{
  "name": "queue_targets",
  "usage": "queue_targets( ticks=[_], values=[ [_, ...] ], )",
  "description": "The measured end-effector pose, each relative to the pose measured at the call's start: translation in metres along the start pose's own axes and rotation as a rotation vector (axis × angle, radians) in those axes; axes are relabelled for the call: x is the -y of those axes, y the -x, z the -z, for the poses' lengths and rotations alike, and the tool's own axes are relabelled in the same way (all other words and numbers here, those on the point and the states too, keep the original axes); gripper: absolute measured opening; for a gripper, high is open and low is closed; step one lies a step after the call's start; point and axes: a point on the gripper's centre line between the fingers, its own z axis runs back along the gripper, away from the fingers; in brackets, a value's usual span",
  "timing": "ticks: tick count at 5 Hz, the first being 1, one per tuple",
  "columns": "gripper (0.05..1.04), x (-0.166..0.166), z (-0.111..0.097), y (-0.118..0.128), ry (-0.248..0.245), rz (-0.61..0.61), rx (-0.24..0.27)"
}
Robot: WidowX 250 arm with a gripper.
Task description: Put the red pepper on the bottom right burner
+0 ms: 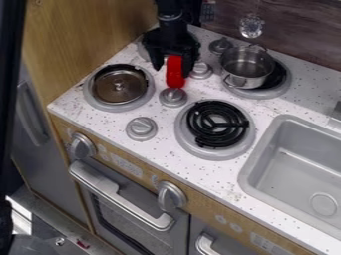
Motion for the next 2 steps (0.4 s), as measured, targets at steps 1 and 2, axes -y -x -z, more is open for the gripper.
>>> queue_targets(
  ticks=[1, 2],
  values=[
    [1.001, 0.0067, 0.013, -0.0098, 0.01, -0.041, -0.024],
    [1.001, 0.0072, 0.0189, -0.019, 0.014, -0.111, -0.016]
  ],
)
